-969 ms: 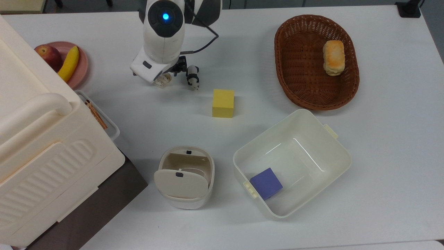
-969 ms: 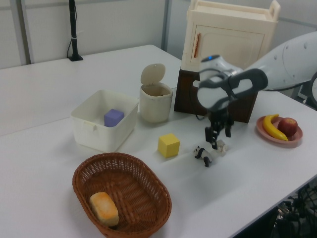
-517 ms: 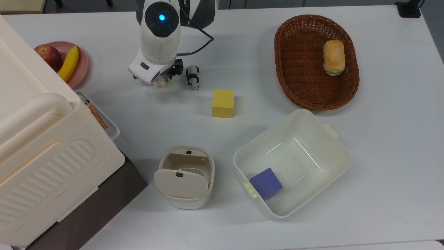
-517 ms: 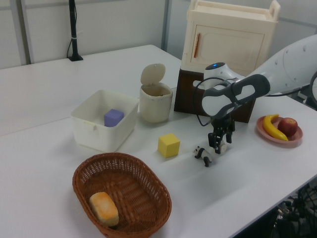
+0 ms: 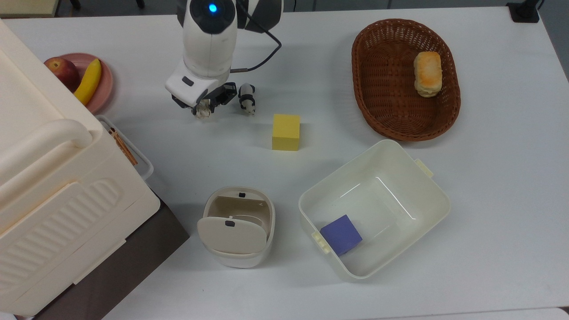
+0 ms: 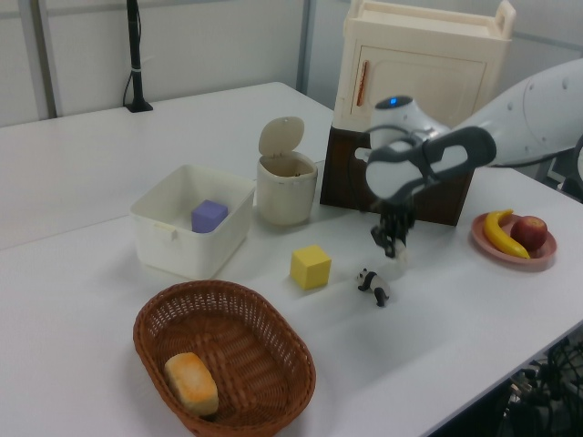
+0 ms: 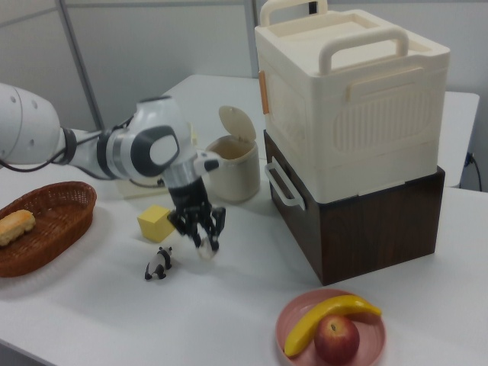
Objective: Grab it up and put it in the trash
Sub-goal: 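Lift the paper ball and carry it over the white trash bin, then open the gripper to drop the paper ball into the bin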
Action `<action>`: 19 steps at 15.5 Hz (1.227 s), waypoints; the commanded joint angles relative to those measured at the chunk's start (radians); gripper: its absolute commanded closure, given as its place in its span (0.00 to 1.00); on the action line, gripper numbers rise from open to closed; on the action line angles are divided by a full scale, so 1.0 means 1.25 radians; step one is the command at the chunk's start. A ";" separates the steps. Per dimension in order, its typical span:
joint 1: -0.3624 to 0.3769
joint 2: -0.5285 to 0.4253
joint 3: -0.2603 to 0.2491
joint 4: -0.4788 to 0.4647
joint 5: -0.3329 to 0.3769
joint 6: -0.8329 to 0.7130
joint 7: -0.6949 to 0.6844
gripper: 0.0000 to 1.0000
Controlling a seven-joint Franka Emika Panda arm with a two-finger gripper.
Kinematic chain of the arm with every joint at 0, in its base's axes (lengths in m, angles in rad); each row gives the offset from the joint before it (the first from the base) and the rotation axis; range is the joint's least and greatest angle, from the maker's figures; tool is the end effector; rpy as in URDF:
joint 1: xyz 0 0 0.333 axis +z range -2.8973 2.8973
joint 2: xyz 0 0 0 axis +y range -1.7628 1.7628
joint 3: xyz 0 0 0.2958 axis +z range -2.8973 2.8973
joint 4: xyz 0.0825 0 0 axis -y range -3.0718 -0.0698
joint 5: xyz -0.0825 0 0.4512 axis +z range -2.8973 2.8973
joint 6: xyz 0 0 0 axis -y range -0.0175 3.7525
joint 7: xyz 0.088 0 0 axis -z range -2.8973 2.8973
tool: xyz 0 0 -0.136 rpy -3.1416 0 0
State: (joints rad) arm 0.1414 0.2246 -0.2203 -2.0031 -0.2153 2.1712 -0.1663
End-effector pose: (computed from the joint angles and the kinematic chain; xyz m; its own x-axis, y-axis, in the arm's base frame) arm 0.6325 -0.0637 0.2573 0.9734 0.2051 -0.1024 0.2223 -0.9536 0.2031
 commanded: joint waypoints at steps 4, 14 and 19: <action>0.028 0.010 -0.003 0.294 0.144 -0.052 0.035 0.58; 0.081 0.172 -0.012 0.432 0.129 0.279 0.259 0.53; 0.092 0.222 -0.012 0.453 0.078 0.336 0.367 0.00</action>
State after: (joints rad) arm 0.2390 0.4715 -0.2162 -1.4731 -0.0801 2.5699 0.2195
